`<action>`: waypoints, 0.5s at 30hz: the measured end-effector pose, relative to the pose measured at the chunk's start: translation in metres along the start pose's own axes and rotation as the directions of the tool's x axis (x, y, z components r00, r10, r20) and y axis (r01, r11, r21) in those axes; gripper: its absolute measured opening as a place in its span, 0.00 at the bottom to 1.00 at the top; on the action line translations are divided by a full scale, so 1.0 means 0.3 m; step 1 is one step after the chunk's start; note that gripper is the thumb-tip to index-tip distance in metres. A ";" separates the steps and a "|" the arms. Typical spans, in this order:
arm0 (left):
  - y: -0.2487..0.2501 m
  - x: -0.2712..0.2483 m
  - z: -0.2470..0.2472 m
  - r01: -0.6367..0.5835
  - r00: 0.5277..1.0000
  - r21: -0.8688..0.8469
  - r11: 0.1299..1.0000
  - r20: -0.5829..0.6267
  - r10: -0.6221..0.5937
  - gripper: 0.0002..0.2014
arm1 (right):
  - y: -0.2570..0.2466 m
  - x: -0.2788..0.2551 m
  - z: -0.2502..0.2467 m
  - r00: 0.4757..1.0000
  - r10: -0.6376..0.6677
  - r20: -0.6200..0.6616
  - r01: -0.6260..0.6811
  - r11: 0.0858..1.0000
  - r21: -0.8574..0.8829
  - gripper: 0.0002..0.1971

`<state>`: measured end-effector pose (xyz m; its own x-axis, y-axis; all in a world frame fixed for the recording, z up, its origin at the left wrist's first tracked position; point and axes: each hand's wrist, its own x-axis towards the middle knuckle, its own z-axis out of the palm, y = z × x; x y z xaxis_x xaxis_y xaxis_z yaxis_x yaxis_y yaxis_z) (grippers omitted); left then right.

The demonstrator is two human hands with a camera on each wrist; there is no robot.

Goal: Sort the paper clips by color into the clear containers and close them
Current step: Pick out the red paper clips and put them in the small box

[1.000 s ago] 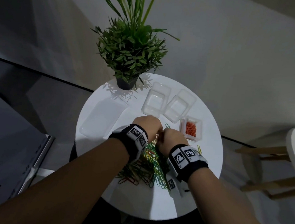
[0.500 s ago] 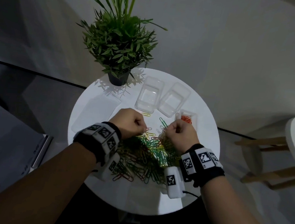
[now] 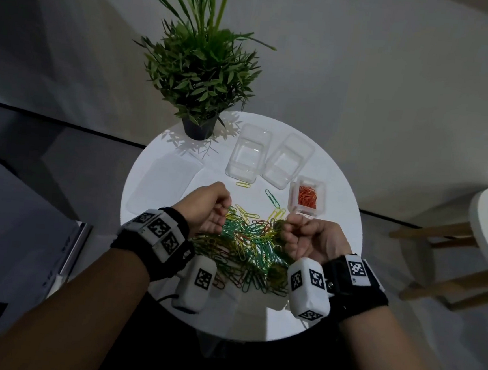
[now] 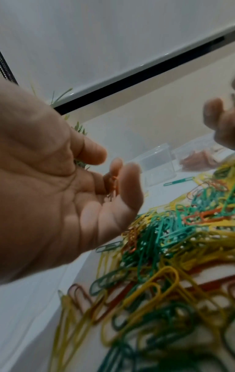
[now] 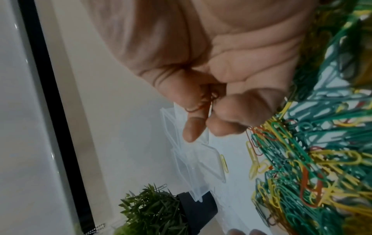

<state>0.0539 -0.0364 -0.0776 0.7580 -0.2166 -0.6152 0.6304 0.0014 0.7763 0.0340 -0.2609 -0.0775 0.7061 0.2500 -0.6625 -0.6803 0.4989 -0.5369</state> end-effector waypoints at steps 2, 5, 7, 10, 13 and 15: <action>-0.002 0.025 0.041 -0.092 0.993 0.302 0.949 -0.043 0.109 0.14 | -0.009 -0.011 -0.004 1.000 0.003 0.022 -0.004 1.000 0.025 0.18; 0.011 0.063 0.108 -0.231 0.928 0.791 0.566 0.005 0.372 0.04 | -0.016 -0.018 0.010 0.999 0.012 -0.037 -0.014 0.998 -0.056 0.07; 0.024 0.086 0.143 -0.261 0.916 0.887 0.381 0.103 0.387 0.05 | -0.012 -0.010 0.010 0.994 -0.001 -0.113 -0.014 0.991 -0.133 0.07; 0.045 0.113 0.169 -0.245 0.916 0.954 0.171 0.171 0.363 0.08 | -0.006 0.010 0.005 0.982 -0.046 -0.184 0.002 0.973 -0.230 0.17; 0.045 0.128 0.179 -0.257 0.907 0.964 0.072 0.215 0.362 0.06 | -0.008 0.019 0.012 0.981 -0.065 -0.184 0.006 0.953 -0.304 0.22; 0.038 0.133 0.172 -0.270 0.907 0.959 0.086 0.223 0.358 0.07 | -0.011 0.024 0.022 0.977 -0.076 -0.201 -0.006 0.926 -0.379 0.23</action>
<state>0.0828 -0.0954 -0.0861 0.8758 -0.4133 -0.2492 -0.3106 -0.8779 0.3646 0.0425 -0.2552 -0.0770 0.7018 0.0395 -0.7112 -0.7082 0.1461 -0.6907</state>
